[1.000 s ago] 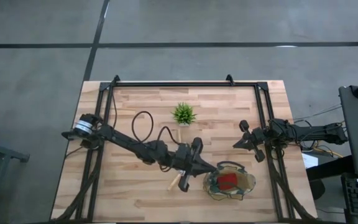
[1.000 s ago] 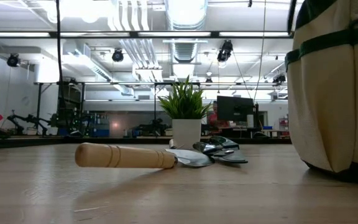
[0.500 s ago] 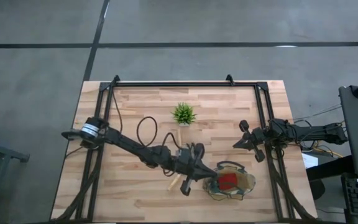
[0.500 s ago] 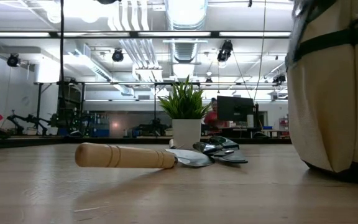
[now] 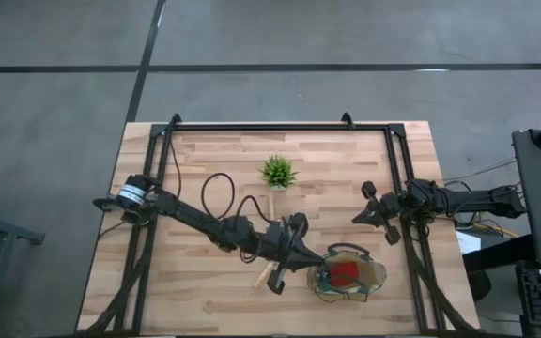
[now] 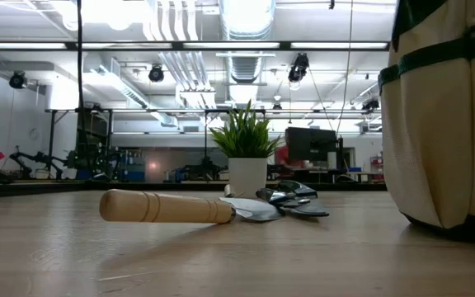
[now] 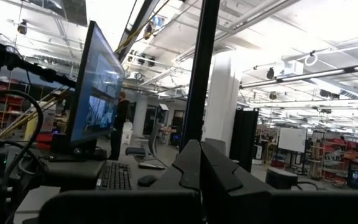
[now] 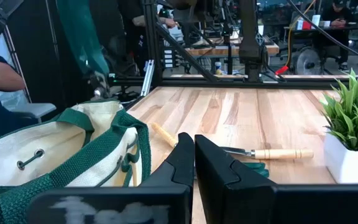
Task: Pick & Place Garden tools in Gardening bag
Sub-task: Put the green shear scissors into the green gardening bag
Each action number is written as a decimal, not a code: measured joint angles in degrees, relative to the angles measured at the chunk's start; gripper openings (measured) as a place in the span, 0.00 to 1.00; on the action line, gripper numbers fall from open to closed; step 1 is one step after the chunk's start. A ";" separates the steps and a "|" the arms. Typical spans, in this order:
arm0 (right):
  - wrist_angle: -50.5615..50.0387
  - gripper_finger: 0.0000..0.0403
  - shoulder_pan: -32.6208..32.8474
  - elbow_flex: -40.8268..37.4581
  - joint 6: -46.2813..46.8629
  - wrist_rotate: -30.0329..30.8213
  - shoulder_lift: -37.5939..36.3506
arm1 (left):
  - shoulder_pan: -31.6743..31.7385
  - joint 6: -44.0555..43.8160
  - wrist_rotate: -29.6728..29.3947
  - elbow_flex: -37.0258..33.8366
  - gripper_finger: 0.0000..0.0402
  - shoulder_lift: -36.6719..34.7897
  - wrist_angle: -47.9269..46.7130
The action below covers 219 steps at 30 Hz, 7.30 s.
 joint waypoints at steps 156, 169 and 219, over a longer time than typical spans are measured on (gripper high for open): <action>-0.02 0.02 0.00 -0.02 -0.02 0.00 0.42 | -1.25 9.78 -6.91 -1.22 0.01 -14.71 -52.01; 0.00 0.02 0.00 -0.02 -0.02 0.00 0.44 | -1.16 11.33 -6.42 -1.29 0.01 -10.94 -40.75; -0.02 0.02 0.00 -0.01 -0.02 0.00 0.48 | -3.06 15.07 -5.97 -8.81 0.01 -5.27 -20.53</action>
